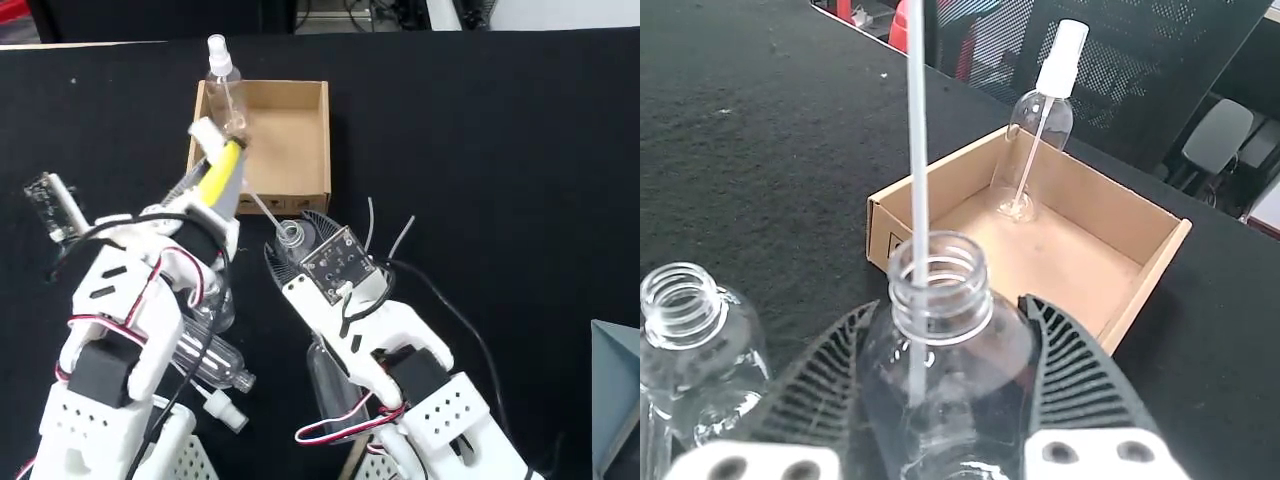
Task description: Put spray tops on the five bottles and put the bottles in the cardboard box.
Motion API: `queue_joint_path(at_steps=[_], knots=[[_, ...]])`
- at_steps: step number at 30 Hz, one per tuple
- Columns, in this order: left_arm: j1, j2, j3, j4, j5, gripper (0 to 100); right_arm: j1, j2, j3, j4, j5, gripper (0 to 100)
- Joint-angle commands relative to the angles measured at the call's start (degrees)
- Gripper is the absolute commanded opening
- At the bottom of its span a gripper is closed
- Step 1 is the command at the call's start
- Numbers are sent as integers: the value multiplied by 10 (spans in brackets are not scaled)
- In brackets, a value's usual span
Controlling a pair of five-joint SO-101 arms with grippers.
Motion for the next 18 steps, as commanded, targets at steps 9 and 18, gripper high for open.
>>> queue_joint_path(at_steps=[9,18], knots=[[73,-11,22,-16,-87,29,-11,-17,-6,-16,2,96],[80,-11,22,-13,-101,29,-11,-17,-6,-14,4,96]])
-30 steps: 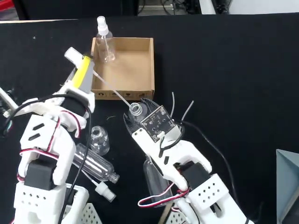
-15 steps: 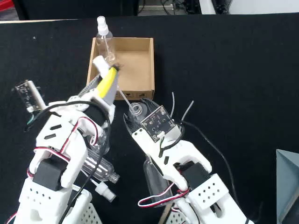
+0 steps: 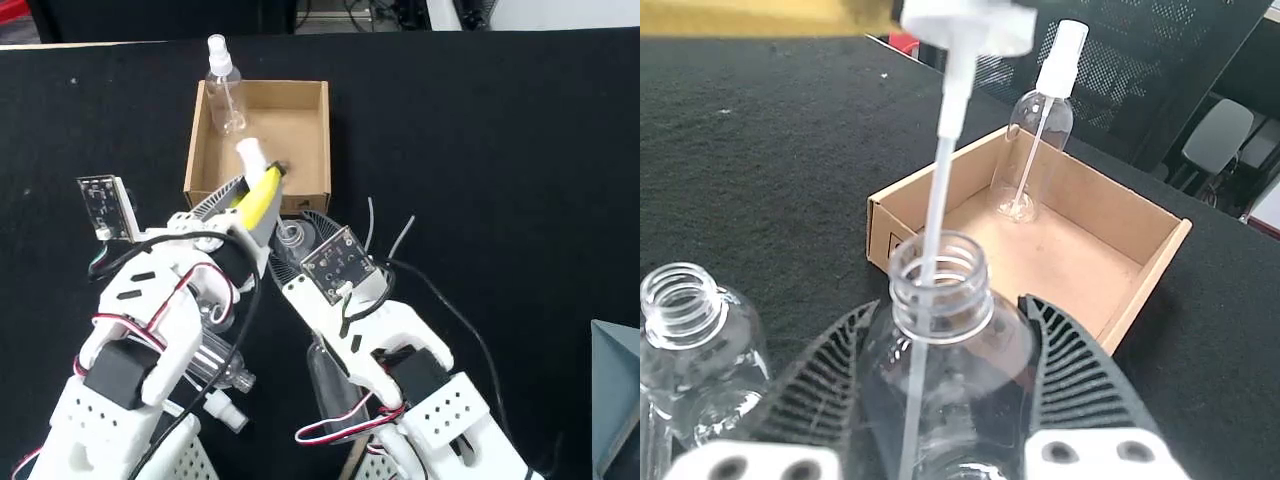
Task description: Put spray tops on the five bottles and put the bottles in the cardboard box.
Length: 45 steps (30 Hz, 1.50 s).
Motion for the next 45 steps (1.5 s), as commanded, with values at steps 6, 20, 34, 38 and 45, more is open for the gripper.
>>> queue_joint_path(at_steps=[6,20,34,38,45], knots=[[0,-11,-10,-12,-23,29,-11,-17,-6,-13,4,96],[5,-11,-8,-11,-133,29,-11,-17,-6,-13,4,96],[7,-11,-11,20,-134,33,19,-17,-12,-17,1,96],[7,-11,-9,20,-134,34,20,-17,-12,-17,1,96],[7,-11,-14,50,-157,145,20,-17,-13,-17,0,96]])
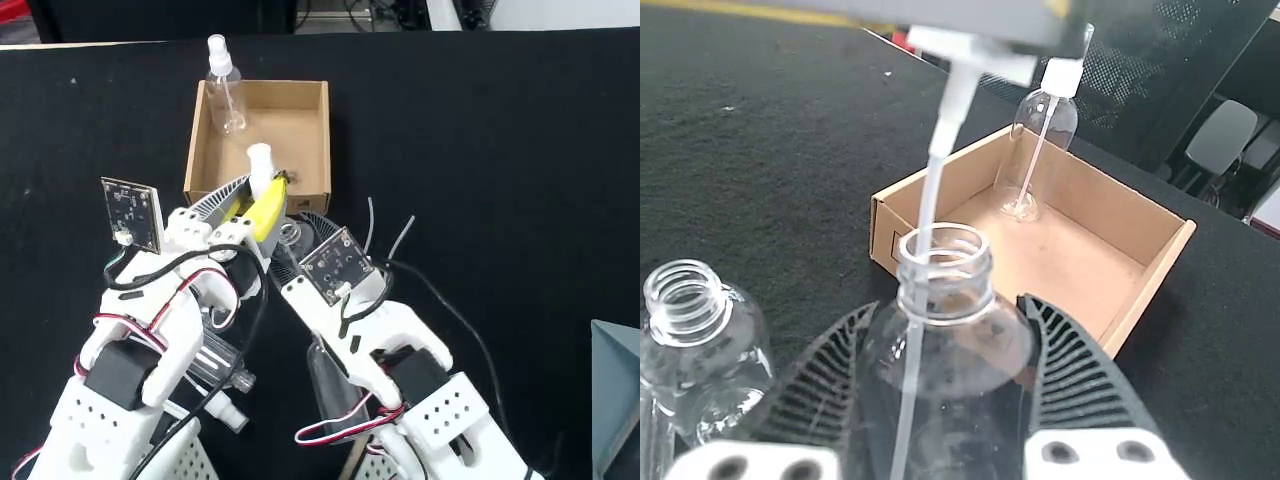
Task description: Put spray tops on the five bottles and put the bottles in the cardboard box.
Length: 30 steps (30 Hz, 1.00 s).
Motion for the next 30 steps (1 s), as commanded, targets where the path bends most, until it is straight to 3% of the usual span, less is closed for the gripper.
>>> queue_joint_path(at_steps=[1,21,30], knots=[[4,-10,-15,40,-14,150,22,-17,-13,-17,-2,96],[3,-10,-36,39,-13,145,22,-17,-13,-17,-1,96],[44,-10,-44,21,39,145,22,-17,-9,-18,3,96]])
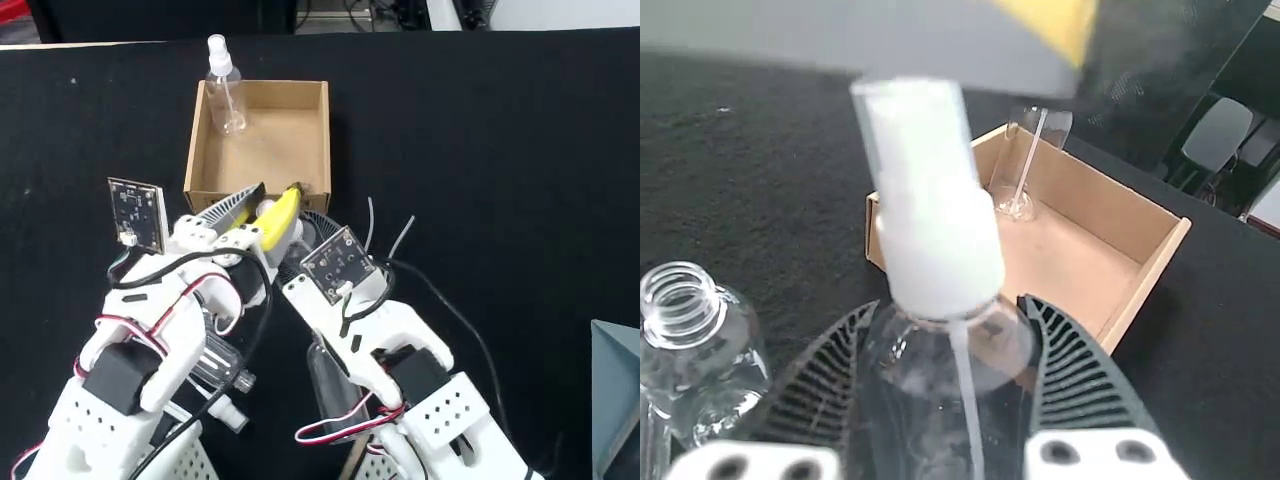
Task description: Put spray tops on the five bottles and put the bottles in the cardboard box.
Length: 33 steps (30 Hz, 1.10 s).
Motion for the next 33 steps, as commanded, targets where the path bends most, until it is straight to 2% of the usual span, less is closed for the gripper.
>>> queue_joint_path(at_steps=[1,14,21,33], knots=[[15,-10,-29,-22,11,145,19,-17,-9,-18,4,96],[9,-10,-36,-24,12,145,19,-17,-10,-18,4,96],[-58,-10,-30,-74,12,145,19,-17,-11,-18,2,96],[-147,-10,1,-79,8,148,19,-18,-14,-18,0,96]])
